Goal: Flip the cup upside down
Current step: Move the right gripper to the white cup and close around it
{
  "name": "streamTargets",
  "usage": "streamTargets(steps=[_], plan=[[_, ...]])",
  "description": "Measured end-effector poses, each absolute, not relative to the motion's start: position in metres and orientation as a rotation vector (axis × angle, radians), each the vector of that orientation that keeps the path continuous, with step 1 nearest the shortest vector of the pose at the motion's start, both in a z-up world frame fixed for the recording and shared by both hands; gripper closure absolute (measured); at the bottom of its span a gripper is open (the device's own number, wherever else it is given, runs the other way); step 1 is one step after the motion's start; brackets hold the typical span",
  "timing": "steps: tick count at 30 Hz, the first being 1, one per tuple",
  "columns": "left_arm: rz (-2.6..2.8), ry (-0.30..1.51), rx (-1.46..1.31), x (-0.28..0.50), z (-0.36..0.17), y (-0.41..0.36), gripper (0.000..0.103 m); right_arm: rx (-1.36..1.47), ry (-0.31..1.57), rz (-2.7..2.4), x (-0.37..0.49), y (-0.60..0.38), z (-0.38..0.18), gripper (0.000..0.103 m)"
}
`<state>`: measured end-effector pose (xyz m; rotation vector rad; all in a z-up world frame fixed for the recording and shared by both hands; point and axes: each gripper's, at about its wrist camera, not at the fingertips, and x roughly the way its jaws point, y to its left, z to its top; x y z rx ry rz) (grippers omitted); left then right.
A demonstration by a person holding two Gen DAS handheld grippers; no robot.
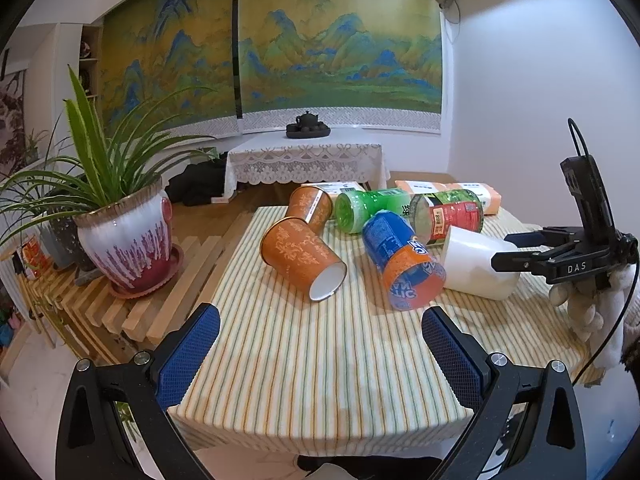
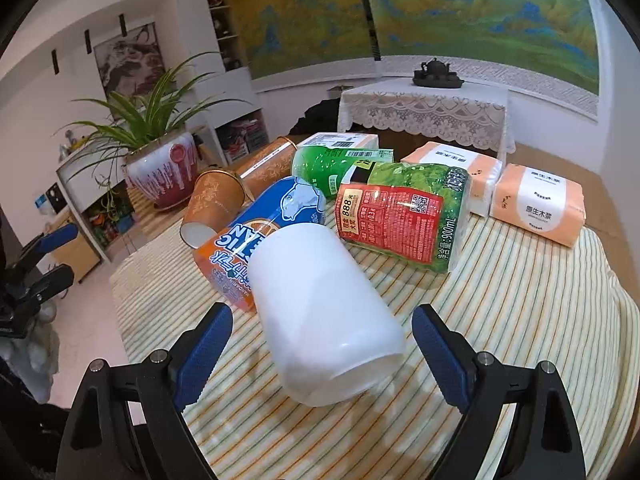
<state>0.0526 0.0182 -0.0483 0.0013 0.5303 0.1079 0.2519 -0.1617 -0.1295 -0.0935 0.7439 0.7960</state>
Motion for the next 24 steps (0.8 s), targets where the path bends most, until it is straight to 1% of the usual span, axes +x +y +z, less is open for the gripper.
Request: streamTargets(steps=[11, 12, 13, 19, 24], plan=[[0.104, 0.535, 0.017, 0.058, -0.05, 0.011, 0.001, -0.276, 0.798, 0.797, 0.258, -0.138, -0.143, 0.014], [0.104, 0.535, 0.016, 0.057, -0.05, 0.012, 0.001, -0.281, 0.794, 0.783, 0.257, -0.138, -0.143, 0.017], [0.104, 0.536, 0.014, 0.057, -0.05, 0.012, 0.001, -0.279, 0.795, 0.777, 0.256, -0.139, -0.142, 0.024], [0.087, 0.531, 0.016, 0.054, -0.05, 0.009, 0.001, -0.263, 0.813, 0.703, 0.248, -0.144, -0.141, 0.024], [0.071, 0.526, 0.005, 0.049, -0.05, 0.009, 0.001, -0.168, 0.861, 0.597, 0.231, -0.145, -0.136, 0.024]])
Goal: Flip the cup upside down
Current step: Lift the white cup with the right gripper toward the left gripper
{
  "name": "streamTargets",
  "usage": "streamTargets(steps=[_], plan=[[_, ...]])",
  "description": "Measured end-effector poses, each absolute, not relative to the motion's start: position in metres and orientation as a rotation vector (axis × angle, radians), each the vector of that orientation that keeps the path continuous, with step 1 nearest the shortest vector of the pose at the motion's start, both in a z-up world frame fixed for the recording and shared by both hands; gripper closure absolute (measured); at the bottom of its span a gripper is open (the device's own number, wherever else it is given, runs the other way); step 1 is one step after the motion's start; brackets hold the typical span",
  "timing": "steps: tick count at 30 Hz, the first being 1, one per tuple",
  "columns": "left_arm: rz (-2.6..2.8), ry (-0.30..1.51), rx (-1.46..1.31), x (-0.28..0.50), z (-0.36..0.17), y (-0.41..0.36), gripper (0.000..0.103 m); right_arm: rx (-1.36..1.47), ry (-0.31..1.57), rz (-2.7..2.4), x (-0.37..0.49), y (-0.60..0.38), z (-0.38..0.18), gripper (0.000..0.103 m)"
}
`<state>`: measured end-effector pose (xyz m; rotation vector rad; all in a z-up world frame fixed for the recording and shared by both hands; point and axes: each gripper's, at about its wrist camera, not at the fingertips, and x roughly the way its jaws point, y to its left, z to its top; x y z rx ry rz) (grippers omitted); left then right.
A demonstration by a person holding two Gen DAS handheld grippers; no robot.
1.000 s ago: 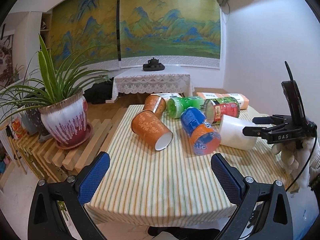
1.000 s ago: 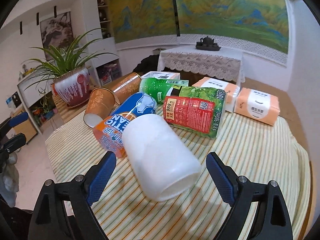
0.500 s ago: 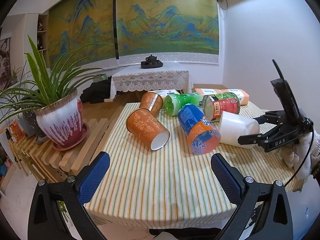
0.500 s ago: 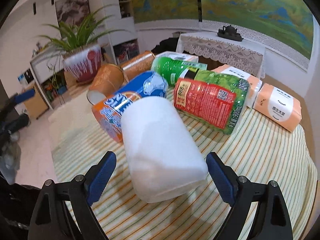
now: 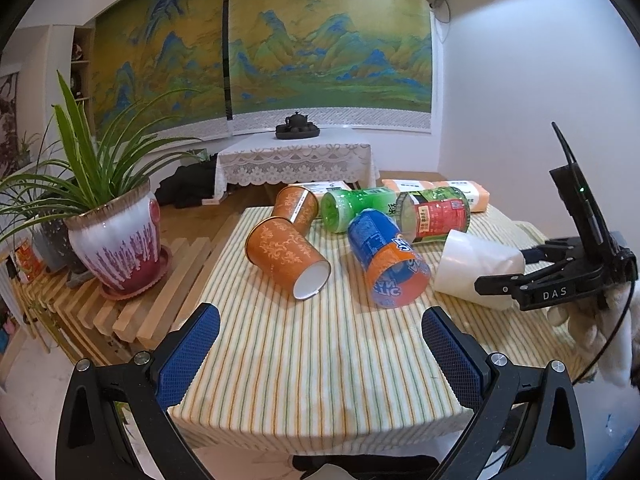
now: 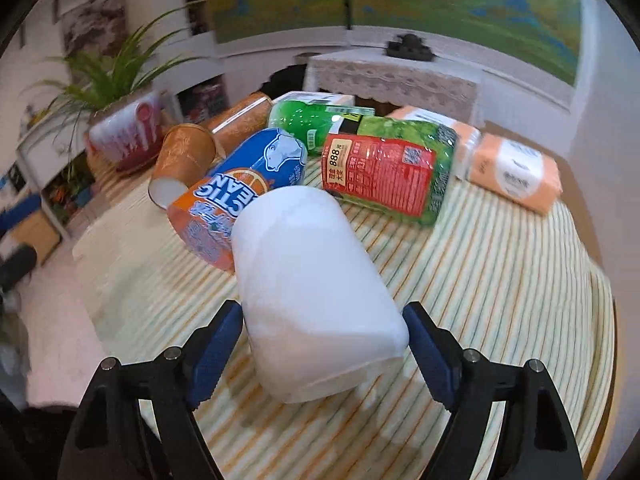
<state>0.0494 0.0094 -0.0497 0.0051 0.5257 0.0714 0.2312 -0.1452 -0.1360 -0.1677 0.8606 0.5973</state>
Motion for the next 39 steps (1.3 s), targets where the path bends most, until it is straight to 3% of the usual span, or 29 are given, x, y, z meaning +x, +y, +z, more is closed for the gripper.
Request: streamTargets(steps=[14, 24, 39], plan=[[0.026, 0.505, -0.045, 0.022, -0.05, 0.033, 0.001, 0.209, 0.93, 0.246, 0.181, -0.121, -0.14, 0.026], [0.037, 0.507, -0.075, 0.01, -0.056, 0.046, 0.001, 0.364, 0.946, 0.281, 0.169, -0.106, -0.141, 0.026], [-0.018, 0.534, -0.135, 0.029, -0.08, -0.036, 0.001, 0.404, 0.785, 0.366, 0.121, -0.167, -0.114, 0.025]])
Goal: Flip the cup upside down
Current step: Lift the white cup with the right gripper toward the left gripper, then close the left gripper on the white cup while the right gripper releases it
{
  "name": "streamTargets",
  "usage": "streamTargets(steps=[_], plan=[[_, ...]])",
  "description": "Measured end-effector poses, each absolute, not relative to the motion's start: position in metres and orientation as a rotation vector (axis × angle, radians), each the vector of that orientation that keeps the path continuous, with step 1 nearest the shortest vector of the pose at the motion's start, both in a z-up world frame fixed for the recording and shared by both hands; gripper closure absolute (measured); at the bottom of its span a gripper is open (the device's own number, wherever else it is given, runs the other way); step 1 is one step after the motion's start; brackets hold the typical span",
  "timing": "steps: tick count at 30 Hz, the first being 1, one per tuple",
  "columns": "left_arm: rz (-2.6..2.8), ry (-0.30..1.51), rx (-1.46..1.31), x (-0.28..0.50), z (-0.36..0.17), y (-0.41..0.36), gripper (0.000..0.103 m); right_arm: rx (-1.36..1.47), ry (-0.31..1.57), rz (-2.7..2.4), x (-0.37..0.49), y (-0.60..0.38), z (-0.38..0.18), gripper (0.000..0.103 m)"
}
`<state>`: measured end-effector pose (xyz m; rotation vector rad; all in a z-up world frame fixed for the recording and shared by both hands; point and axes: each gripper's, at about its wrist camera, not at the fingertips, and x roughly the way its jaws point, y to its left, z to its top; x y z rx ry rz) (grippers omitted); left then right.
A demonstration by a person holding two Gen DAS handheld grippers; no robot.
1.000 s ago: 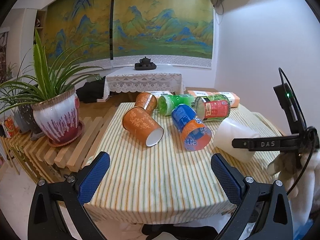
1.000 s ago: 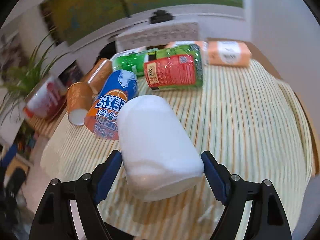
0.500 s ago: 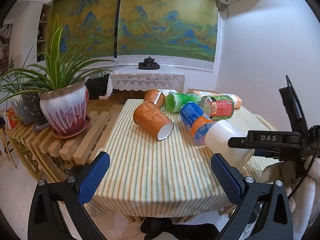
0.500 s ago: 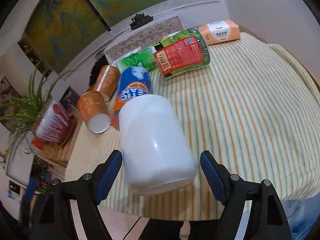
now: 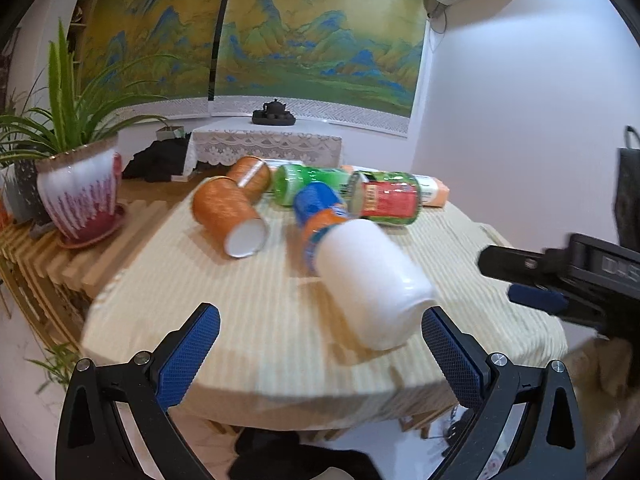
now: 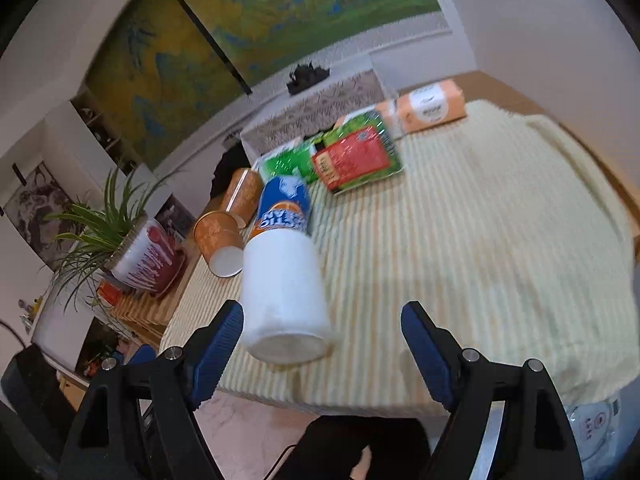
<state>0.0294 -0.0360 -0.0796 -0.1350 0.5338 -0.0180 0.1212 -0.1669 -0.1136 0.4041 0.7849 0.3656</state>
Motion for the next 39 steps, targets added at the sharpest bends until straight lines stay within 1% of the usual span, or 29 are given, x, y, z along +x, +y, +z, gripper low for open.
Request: streamTargets(steps=[5, 10, 17, 24, 25, 26, 27, 28, 30, 39], plan=[[0.004, 0.551, -0.181, 0.047, -0.092, -0.066, 0.001, 0.374, 0.724, 0.327, 0.099, -0.193, -0.109, 0.025], [0.07, 0.513, -0.228, 0.06, -0.098, -0.079, 0.001, 0.32, 0.666, 0.279, 0.08, -0.208, -0.108, 0.025], [0.155, 0.48, -0.191, 0.077, -0.108, -0.105, 0.001, 0.363, 0.663, 0.288, 0.076, -0.222, -0.115, 0.025], [0.21, 0.474, -0.17, 0.087, -0.119, -0.111, 0.001, 0.379, 0.663, 0.283, 0.072, -0.232, -0.117, 0.025], [0.211, 0.47, -0.169, 0.087, -0.12, -0.111, 0.002, 0.381, 0.661, 0.281, 0.071, -0.233, -0.117, 0.025], [0.215, 0.468, -0.164, 0.088, -0.12, -0.112, 0.005, 0.384, 0.661, 0.281, 0.071, -0.234, -0.117, 0.025], [0.216, 0.467, -0.161, 0.087, -0.12, -0.111, 0.01, 0.387, 0.661, 0.281, 0.071, -0.236, -0.116, 0.025], [0.214, 0.467, -0.16, 0.085, -0.12, -0.11, 0.013, 0.39, 0.659, 0.28, 0.071, -0.236, -0.116, 0.025], [0.204, 0.47, -0.167, 0.084, -0.12, -0.109, 0.024, 0.391, 0.658, 0.278, 0.071, -0.237, -0.115, 0.025], [0.151, 0.492, -0.138, 0.074, -0.117, -0.107, 0.025, 0.39, 0.653, 0.275, 0.07, -0.235, -0.114, 0.025]])
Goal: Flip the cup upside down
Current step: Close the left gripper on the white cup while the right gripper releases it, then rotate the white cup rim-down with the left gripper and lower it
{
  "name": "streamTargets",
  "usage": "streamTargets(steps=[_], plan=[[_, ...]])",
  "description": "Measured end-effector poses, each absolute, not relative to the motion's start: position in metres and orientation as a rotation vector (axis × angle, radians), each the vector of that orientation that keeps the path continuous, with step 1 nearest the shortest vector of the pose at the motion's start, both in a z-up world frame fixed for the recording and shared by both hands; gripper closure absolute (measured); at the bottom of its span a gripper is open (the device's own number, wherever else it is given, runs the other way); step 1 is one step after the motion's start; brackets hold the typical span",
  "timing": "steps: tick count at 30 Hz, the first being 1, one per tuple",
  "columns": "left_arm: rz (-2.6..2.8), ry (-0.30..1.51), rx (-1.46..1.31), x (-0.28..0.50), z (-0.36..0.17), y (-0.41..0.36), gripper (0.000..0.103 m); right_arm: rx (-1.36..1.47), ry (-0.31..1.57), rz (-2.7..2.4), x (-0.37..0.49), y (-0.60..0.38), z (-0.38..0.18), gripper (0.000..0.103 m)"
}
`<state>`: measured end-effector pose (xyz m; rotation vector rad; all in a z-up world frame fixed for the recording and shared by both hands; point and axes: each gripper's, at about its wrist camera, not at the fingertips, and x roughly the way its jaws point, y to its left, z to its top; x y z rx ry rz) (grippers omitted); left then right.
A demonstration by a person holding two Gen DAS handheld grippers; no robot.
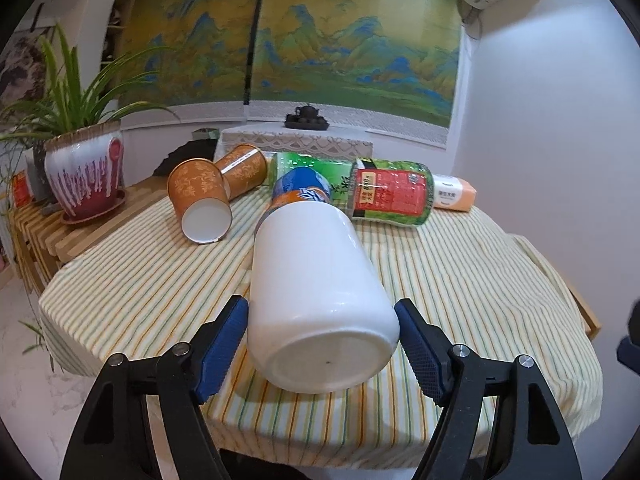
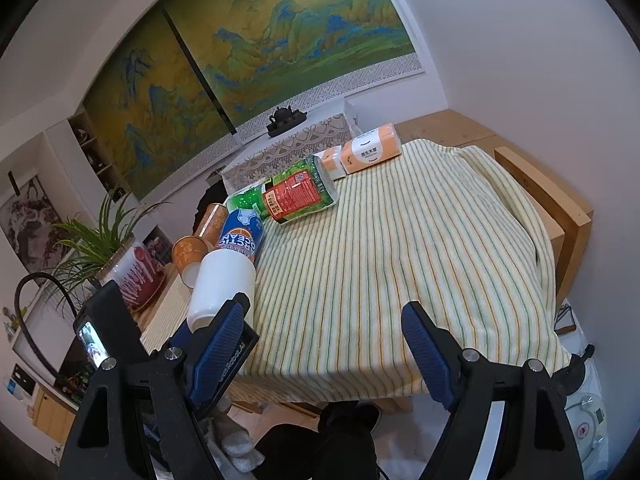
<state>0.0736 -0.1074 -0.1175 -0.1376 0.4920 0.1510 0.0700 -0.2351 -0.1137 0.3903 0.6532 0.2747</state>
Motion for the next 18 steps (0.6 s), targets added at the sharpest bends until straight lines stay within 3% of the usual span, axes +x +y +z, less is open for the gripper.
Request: streamTargets(steps=[18], plan=[[-0.138, 0.612, 0.069, 0.072, -0.064, -0.11, 0.025, 0.442, 0.643, 0.255, 0.073, -0.236, -0.115, 0.025]])
